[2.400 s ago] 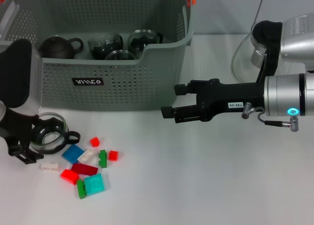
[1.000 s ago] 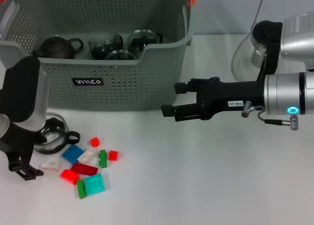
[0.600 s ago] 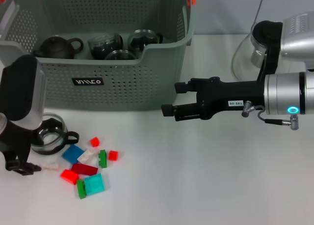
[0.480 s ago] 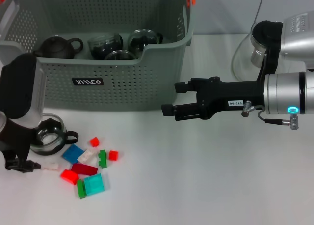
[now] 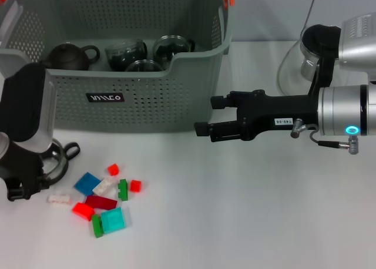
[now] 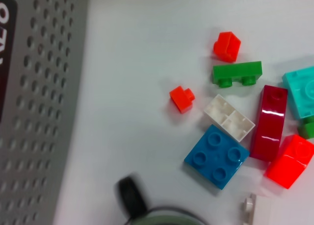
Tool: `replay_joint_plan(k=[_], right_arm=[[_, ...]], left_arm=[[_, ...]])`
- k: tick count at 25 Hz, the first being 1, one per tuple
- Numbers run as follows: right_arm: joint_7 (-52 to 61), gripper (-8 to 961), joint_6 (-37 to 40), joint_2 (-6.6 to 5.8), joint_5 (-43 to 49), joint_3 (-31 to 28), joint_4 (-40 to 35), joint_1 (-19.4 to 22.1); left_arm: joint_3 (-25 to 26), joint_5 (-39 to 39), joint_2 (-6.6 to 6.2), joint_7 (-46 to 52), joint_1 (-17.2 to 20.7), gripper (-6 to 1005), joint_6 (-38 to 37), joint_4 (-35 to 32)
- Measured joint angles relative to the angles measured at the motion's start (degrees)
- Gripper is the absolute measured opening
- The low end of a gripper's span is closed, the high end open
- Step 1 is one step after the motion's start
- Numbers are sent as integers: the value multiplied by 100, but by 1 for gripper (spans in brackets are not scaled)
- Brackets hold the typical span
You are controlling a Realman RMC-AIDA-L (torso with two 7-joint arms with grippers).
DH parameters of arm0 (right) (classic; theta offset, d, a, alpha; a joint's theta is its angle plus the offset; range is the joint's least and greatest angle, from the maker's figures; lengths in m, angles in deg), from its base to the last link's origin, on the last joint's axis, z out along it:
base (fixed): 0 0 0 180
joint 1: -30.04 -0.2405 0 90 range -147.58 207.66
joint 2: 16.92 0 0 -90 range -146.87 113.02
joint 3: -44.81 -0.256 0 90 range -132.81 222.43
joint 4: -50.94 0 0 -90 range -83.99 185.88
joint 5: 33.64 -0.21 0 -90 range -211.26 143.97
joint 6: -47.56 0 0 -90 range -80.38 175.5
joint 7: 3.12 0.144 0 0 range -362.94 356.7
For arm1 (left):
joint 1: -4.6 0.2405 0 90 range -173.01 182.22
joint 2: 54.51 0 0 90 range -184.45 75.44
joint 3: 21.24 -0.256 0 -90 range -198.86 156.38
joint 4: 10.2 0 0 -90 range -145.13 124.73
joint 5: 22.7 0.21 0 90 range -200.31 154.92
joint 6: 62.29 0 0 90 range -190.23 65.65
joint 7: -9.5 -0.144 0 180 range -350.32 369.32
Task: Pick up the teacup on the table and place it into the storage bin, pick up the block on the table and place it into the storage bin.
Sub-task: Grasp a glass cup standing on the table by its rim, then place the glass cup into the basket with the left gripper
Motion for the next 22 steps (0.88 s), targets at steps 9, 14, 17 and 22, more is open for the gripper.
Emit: replay_joint_plan(k=[9, 14, 17, 22], right_arm=[[-11, 915, 0, -10, -6, -12, 0, 18], [-23, 915, 1, -17, -6, -13, 0, 35], [-25, 914, 18, -22, -6, -13, 0, 40], [-29, 914, 46, -29, 0, -13, 0, 58]], left_arm=[[-25, 0, 0, 43, -46, 64, -45, 14], [-25, -5, 3, 102, -54, 36, -141, -100], [22, -19, 24, 143, -47, 36, -405, -291], [373, -49, 127, 144, -120, 37, -873, -499]])
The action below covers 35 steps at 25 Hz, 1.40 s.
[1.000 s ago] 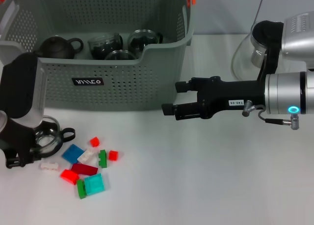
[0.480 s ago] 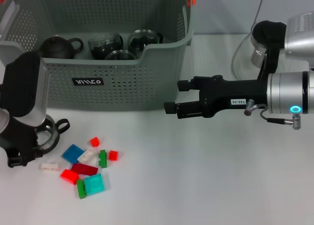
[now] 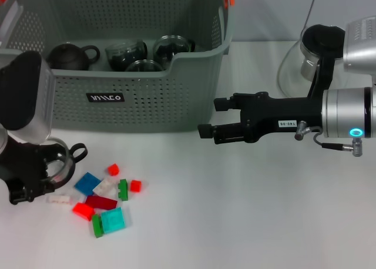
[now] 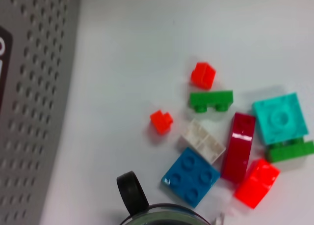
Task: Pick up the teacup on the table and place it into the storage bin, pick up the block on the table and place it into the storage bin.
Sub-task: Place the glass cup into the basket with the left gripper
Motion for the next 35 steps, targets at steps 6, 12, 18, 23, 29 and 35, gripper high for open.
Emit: replay_joint_plan(k=[6, 12, 18, 23, 29, 35], right_arm=[[-28, 914, 29, -35, 31, 13, 1, 5], [-112, 914, 161, -114, 48, 31, 39, 27], [-143, 914, 296, -153, 116, 1, 43, 64], [-113, 914, 357, -163, 118, 0, 24, 85], [-87, 914, 366, -156, 118, 0, 36, 80], [-83, 914, 368, -131, 118, 0, 12, 74]], left_arm=[[656, -341, 264, 89, -149, 37, -796, -455], [1525, -2153, 234, 727, -432, 37, -1562, -553], [2467, -3221, -56, 1969, -1186, 38, -1342, -294], [2202, -3097, -407, 2519, -1658, 38, -54, 211], [1102, -2225, -640, 2835, -2155, 38, 2067, 1793], [950, -1290, -603, 2915, -2665, 39, 3614, 3166]])
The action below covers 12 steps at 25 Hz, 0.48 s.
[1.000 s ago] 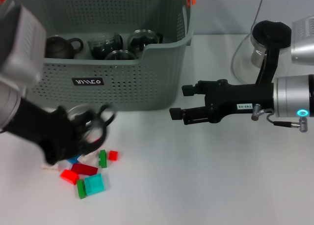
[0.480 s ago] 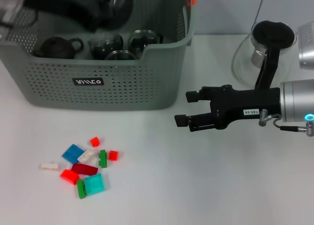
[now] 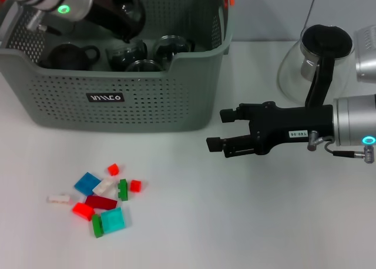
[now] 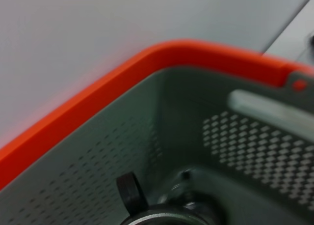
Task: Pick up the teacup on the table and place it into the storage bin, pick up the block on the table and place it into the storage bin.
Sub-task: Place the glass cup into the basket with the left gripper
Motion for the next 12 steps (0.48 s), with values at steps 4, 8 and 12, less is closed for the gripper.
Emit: replay_joint_plan(k=[4, 8, 12], right_arm=[[1, 914, 0, 1, 0, 0, 3, 2], [2, 914, 0, -2, 0, 0, -1, 7], [2, 914, 0, -4, 0, 1, 5, 4]], left_arm=[[-44, 419, 28, 98, -153, 39, 711, 494], [-92, 658, 75, 163, -206, 39, 1155, 749], [-121, 836, 128, 167, -214, 39, 1339, 853]])
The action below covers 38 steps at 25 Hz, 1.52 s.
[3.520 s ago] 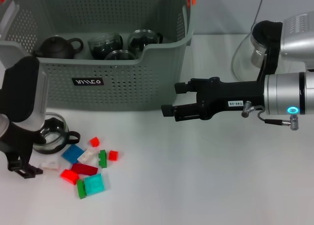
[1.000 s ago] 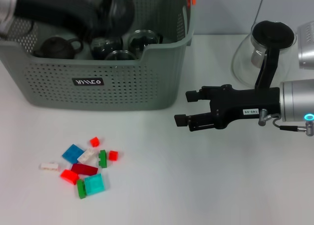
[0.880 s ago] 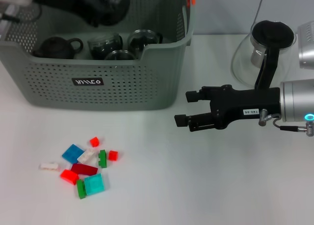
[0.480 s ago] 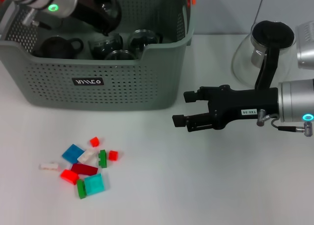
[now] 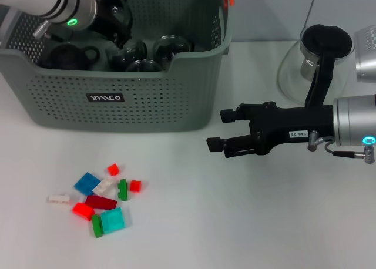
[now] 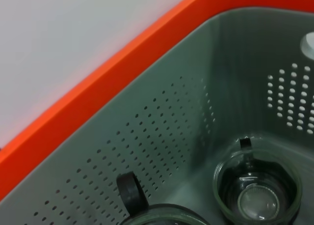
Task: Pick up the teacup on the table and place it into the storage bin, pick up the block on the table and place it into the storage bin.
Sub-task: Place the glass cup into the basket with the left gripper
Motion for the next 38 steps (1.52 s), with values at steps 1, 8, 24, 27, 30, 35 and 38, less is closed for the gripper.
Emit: replay_joint_plan(k=[1, 8, 24, 27, 30, 35, 38], right_arm=[[0, 914, 0, 0, 0, 0, 0, -1], [0, 914, -3, -3, 0, 0, -9, -9], [0, 915, 0, -3, 0, 0, -13, 4], [0, 915, 0, -3, 0, 0, -14, 1], [0, 915, 0, -3, 0, 0, -16, 1], [0, 914, -1, -3, 0, 0, -18, 7], [0, 914, -1, -13, 0, 0, -18, 7]], left_arm=[[-4, 35, 15, 1, -2, 39, 20, 5], [-98, 395, 190, 5, 13, 40, 105, -50], [-173, 468, 232, 82, 49, 66, 166, -54], [-174, 468, 221, 87, 49, 116, 167, -54], [-158, 468, 208, 102, 55, 191, 151, -71], [-120, 469, 176, 383, 220, 375, -191, -629], [-110, 469, 181, 612, 465, 525, -738, -1433]])
